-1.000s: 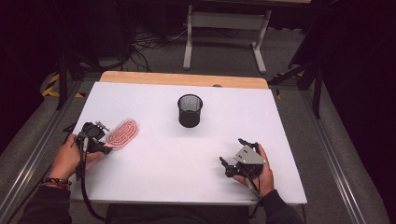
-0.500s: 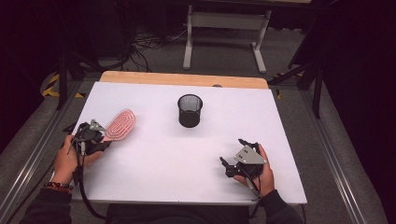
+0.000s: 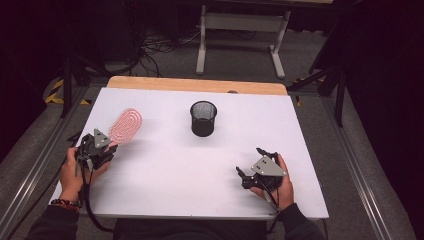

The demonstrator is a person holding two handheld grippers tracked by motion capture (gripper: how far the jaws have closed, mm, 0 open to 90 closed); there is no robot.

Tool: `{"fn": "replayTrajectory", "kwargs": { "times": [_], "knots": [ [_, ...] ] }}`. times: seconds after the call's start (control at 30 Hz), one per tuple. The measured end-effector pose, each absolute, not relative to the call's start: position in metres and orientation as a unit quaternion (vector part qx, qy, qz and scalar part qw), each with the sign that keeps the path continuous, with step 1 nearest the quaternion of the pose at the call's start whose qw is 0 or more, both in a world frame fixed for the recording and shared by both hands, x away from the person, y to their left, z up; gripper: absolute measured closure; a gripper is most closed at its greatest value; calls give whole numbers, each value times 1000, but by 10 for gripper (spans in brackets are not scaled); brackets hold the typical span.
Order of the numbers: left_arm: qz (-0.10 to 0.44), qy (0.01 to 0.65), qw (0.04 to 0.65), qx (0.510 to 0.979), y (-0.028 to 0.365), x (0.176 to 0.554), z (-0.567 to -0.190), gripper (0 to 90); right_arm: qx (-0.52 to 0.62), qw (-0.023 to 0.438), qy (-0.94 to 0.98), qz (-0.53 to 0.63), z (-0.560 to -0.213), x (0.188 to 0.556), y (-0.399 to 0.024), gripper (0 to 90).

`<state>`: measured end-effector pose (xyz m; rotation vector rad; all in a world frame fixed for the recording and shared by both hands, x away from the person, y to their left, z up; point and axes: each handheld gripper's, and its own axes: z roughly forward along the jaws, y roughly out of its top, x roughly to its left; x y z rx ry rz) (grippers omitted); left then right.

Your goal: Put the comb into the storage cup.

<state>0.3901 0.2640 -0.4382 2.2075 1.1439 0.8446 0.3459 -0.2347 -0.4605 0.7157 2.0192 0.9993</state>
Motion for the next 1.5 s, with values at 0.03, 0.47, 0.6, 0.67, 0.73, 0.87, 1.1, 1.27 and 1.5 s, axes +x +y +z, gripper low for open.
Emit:
{"fn": "replayTrajectory", "kwargs": {
  "times": [0.03, 0.47, 0.6, 0.67, 0.73, 0.87, 1.1, 1.27, 1.5],
  "knots": [
    [314, 419, 258, 812, 263, 389, -437, 695, 280, 380, 790, 392, -460, 346, -235, 95],
    [384, 386, 295, 785, 252, 371, -424, 695, 285, 381, 781, 405, -458, 347, -235, 87],
    [391, 381, 304, 781, 250, 368, -421, 695, 289, 371, 780, 413, -458, 348, -236, 87],
    [396, 375, 307, 780, 249, 367, -421, 695, 292, 372, 776, 418, -457, 349, -235, 86],
    [399, 371, 310, 779, 248, 366, -420, 695, 291, 370, 774, 423, -455, 349, -235, 85],
    [422, 348, 309, 778, 242, 361, -419, 695, 286, 370, 766, 442, -449, 352, -229, 82],
    [434, 325, 335, 771, 234, 355, -414, 696, 280, 365, 758, 463, -439, 356, -221, 73],
    [437, 308, 339, 774, 227, 353, -412, 695, 281, 359, 750, 479, -429, 359, -219, 75],
    [442, 287, 348, 775, 214, 350, -410, 696, 293, 305, 722, 548, -403, 368, -207, 76]
  ]
}}
